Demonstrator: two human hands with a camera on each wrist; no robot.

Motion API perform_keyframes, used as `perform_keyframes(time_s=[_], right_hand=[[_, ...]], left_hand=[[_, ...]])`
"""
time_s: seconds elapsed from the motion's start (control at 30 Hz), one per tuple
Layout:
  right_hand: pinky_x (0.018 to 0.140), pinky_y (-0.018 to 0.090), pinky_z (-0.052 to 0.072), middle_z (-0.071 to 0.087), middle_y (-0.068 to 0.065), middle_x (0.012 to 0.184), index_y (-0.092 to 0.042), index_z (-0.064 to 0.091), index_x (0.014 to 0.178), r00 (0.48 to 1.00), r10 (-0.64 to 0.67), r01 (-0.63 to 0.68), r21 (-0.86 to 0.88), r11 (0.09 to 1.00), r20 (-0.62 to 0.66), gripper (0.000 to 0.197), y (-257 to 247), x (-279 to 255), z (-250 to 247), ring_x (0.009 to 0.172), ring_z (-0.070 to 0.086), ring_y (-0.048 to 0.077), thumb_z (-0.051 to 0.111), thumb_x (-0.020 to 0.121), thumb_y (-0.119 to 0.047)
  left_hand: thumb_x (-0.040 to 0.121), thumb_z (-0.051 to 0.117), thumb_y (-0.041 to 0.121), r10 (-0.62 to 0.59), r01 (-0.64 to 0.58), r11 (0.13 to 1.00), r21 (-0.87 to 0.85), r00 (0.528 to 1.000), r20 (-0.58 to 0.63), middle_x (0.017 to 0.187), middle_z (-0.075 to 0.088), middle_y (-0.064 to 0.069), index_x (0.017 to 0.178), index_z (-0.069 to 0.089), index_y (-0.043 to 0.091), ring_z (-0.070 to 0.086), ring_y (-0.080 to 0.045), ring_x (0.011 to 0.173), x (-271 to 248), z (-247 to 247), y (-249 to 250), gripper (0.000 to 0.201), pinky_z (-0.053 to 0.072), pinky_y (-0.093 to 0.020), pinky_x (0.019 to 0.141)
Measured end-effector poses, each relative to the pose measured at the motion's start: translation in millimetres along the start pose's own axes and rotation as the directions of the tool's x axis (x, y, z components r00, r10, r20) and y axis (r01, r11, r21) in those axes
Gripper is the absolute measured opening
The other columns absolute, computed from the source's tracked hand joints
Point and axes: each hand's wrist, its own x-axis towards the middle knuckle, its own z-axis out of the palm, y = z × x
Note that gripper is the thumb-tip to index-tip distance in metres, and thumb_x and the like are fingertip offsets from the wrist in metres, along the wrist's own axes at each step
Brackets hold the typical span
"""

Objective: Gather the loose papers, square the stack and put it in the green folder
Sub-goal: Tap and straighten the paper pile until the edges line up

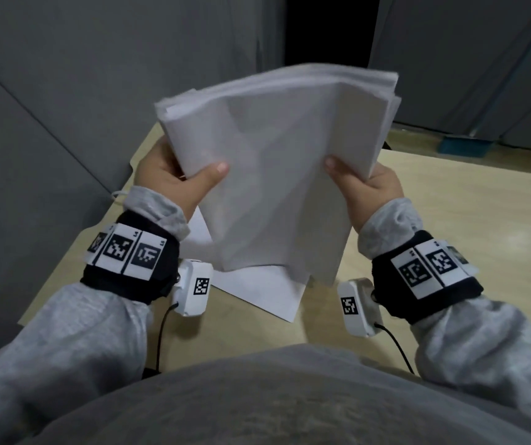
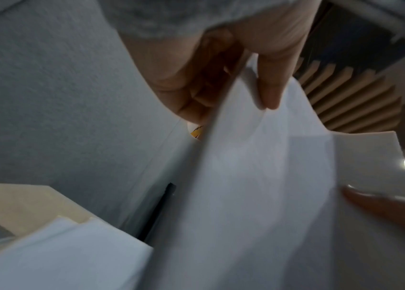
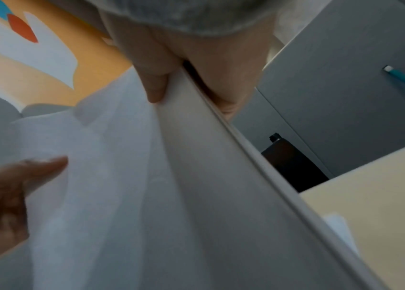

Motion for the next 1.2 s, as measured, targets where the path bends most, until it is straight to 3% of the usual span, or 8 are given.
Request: perform_keyframes(time_s=[0.13,0.3,0.43,0.57,0.7,0.8,0.97,1.2], right_hand=[[0.056,0.013,0.048,0.066,-0.017,0.059,-0.025,0.065,0.073,0.998,0.039,-0.042,-0.065,0.997,-0.041,0.018,9.6,-0.6,-1.9,0.060,0.062,-0.002,0.066,0.084,-0.038],[0.076,0.027,0.050,0.065,-0.015,0.075,-0.024,0.065,0.086,1.000,0.015,-0.016,-0.086,0.996,-0.010,0.014,9.7,-4.1,2.6,0.076,0.064,0.013,0.064,0.086,-0.038],[0.080,0.029,0.048,0.063,-0.013,0.078,-0.026,0.063,0.097,0.999,0.047,-0.046,-0.113,0.993,0.005,0.011,18.0,-4.1,5.5,0.084,0.062,0.018,0.064,0.087,-0.031],[0.083,0.032,0.051,0.064,-0.014,0.079,-0.030,0.062,0.092,0.997,0.066,-0.059,-0.128,0.990,0.045,0.006,18.2,-4.7,7.0,0.087,0.065,0.021,0.064,0.087,-0.031],[0.071,0.027,0.053,0.069,-0.018,0.068,-0.032,0.065,0.077,0.996,-0.084,0.084,-0.005,0.996,0.000,0.010,1.2,-3.9,-0.1,0.073,0.066,0.005,0.066,0.086,-0.027],[0.064,0.020,0.054,0.071,-0.018,0.068,-0.027,0.067,0.082,0.994,-0.102,0.105,0.146,0.984,-0.034,0.009,-0.1,-0.5,-3.2,0.069,0.067,-0.002,0.072,0.081,-0.020],[0.080,0.030,0.051,0.068,-0.004,0.090,-0.019,0.068,0.103,0.988,0.109,-0.092,-0.156,0.983,0.106,0.023,27.4,-2.1,8.0,0.090,0.067,0.019,0.071,0.081,-0.025],[0.062,0.013,0.052,0.068,-0.018,0.066,-0.028,0.068,0.075,0.997,0.062,-0.058,-0.087,0.994,0.037,0.008,19.5,-3.5,0.8,0.065,0.064,-0.001,0.071,0.081,-0.032]], left_hand=[[0.064,0.076,0.041,0.051,-0.046,0.994,0.096,0.997,-0.056,0.057,0.063,0.012,0.062,0.057,0.025,0.057,-0.017,0.061,1.4,-2.7,-5.7,0.025,0.051,-0.037,0.057],[0.068,0.075,0.033,0.136,-0.124,0.982,0.140,0.987,-0.081,0.067,0.061,-0.026,0.066,0.055,0.004,0.059,-0.036,0.060,1.6,0.1,-7.4,0.035,0.053,-0.045,0.053],[0.058,0.072,0.026,-0.008,0.005,0.999,0.033,0.996,0.088,0.079,0.064,0.006,0.086,0.059,0.029,0.063,-0.015,0.074,0.7,7.3,-5.9,0.031,0.054,-0.029,0.067],[0.062,0.070,0.040,-0.205,0.201,0.979,0.038,0.966,0.158,0.094,0.068,0.005,0.095,0.061,0.030,0.066,-0.023,0.096,-4.5,21.2,-19.9,0.036,0.051,-0.038,0.093],[0.082,0.067,0.032,-0.157,0.159,0.987,-0.011,0.985,0.074,0.064,0.068,0.025,0.075,0.062,0.034,0.068,-0.002,0.079,-7.4,16.6,-5.6,0.009,0.053,-0.018,0.074],[0.080,0.071,0.021,-0.046,0.047,0.999,-0.021,0.998,0.053,0.073,0.063,0.022,0.086,0.059,0.029,0.061,0.017,0.060,-7.1,7.8,-1.1,0.015,0.048,-0.003,0.060],[0.077,0.068,0.047,-0.337,0.298,0.926,0.230,0.928,0.158,0.089,0.065,0.003,0.101,0.059,0.023,0.059,-0.018,0.085,-11.8,13.7,-21.5,0.035,0.045,-0.024,0.078],[0.078,0.069,0.041,-0.296,0.279,0.942,0.184,0.953,0.068,0.073,0.056,0.015,0.083,0.052,0.028,0.049,0.001,0.063,-14.8,4.8,-8.4,0.021,0.035,0.003,0.053]])
